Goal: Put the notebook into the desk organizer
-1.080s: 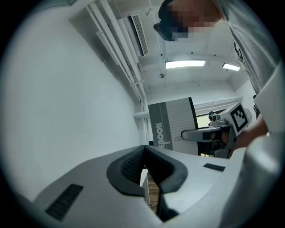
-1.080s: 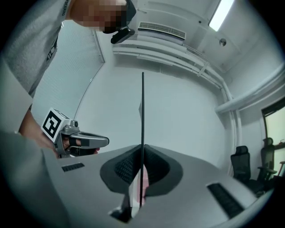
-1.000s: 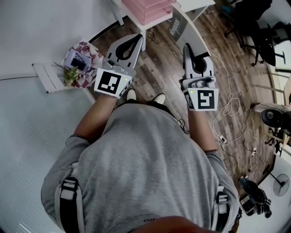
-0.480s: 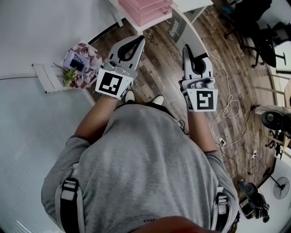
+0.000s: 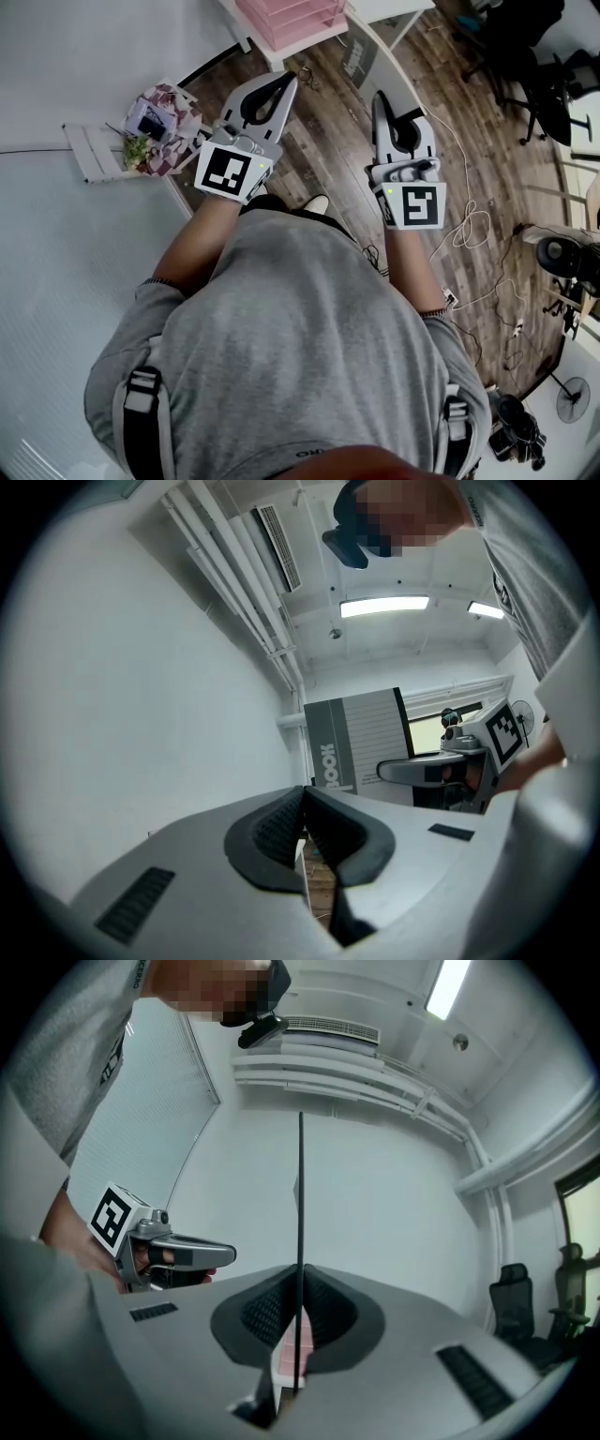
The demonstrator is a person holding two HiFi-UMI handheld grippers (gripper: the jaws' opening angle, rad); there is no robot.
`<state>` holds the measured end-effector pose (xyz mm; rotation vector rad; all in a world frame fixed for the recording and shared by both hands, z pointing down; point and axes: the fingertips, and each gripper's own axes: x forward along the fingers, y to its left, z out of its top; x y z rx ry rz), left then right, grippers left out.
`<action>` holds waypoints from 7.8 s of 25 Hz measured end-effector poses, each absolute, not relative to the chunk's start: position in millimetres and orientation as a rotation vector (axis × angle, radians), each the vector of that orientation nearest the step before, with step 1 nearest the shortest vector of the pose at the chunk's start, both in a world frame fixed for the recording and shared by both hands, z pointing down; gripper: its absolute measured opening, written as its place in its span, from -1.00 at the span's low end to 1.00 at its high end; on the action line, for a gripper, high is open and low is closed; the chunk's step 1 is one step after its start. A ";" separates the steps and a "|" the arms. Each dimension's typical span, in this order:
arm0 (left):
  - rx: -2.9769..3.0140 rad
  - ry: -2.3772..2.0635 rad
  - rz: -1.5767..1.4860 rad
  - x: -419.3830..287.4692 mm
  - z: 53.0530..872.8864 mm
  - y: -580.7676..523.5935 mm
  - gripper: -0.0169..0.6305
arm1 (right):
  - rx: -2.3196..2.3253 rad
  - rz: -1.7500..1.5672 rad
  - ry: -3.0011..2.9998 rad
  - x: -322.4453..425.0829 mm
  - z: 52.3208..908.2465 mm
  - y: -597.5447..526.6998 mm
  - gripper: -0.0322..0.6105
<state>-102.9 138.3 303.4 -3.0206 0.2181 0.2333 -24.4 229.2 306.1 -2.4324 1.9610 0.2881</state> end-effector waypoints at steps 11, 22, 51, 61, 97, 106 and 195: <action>-3.014 0.246 0.252 -71.5 303.0 139.8 -0.89 | -2.417 0.264 2.020 9.0 317.6 227.8 -0.85; -3.013 0.302 0.304 -28.7 298.8 75.2 -0.89 | -2.404 0.270 2.133 51.2 322.0 162.8 -0.86; -3.009 0.466 0.261 36.7 310.7 -126.7 -0.89 | -2.270 0.252 2.263 116.5 312.5 -52.9 -0.85; -2.933 0.708 0.229 82.2 306.4 -165.6 -0.89 | -2.025 0.249 2.418 173.8 307.2 -110.8 -0.85; -2.697 1.260 0.102 70.0 325.8 -221.3 -0.89 | -1.165 -0.826 2.847 173.2 409.5 -226.0 -0.85; -2.736 1.217 0.125 64.9 330.6 -232.0 -0.89 | -1.044 -1.195 2.812 153.0 441.1 -234.4 -0.85; -2.843 1.131 0.135 81.4 337.0 -253.4 -0.89 | -1.726 -0.409 3.320 190.3 443.4 -264.1 0.14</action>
